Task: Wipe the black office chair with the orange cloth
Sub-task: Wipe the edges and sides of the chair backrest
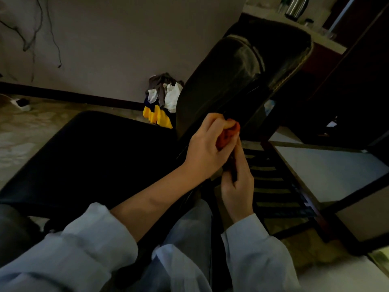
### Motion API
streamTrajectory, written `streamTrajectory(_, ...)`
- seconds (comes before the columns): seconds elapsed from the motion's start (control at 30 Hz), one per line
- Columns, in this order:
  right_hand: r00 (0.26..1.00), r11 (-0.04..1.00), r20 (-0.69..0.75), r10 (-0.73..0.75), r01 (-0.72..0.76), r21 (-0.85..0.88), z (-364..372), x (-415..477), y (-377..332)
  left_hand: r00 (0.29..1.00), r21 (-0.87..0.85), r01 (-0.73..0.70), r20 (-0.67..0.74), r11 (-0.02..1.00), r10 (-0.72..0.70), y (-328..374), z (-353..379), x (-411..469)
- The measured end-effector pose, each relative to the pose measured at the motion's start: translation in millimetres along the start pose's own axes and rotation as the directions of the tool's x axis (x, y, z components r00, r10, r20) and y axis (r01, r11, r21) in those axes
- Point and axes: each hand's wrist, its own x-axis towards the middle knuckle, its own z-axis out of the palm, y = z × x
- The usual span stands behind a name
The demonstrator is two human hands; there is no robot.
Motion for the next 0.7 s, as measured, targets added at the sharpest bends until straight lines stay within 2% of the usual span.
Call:
streamTrajectory(0.1, 1.000, 1.000, -0.028, -0.011, 0.011, -0.001, 7.2, -5.0, 2.8, 0.996, -0.024, 0.089, -0.024, 0.996, -0.090, -8.0, 0.8, -12.5)
streamTrajectory(0.17, 0.999, 0.999, -0.037, -0.006, 0.007, 0.032, 12.1, -8.5, 4.6, 0.995, -0.011, 0.101, -0.023, 0.995, -0.102, -13.1, -0.7, -20.5)
streamTrajectory(0.3, 0.999, 1.000, -0.040, -0.009, 0.010, 0.025, 16.1, -13.3, 5.7, 0.993, 0.024, 0.110, 0.044, 0.994, -0.111, -24.5, -10.8, -45.3)
streamTrajectory(0.43, 1.000, 1.000, -0.028, 0.001, -0.001, -0.013, 16.7, -17.1, 5.7, 0.978, 0.049, 0.183, 0.096, 0.982, -0.187, -26.8, -22.3, -59.1)
streamTrajectory(0.57, 0.998, 0.998, 0.007, -0.061, 0.061, -0.015, 14.2, -24.3, 9.2, 0.984, -0.002, 0.178, 0.013, 0.984, -0.178, -13.6, -21.4, -47.6)
streamTrajectory(0.7, 0.998, 0.999, 0.044, -0.036, 0.037, -0.003, 12.2, -28.9, 8.1, 0.990, -0.012, 0.141, -0.031, 0.990, -0.141, -3.5, -13.8, -39.1)
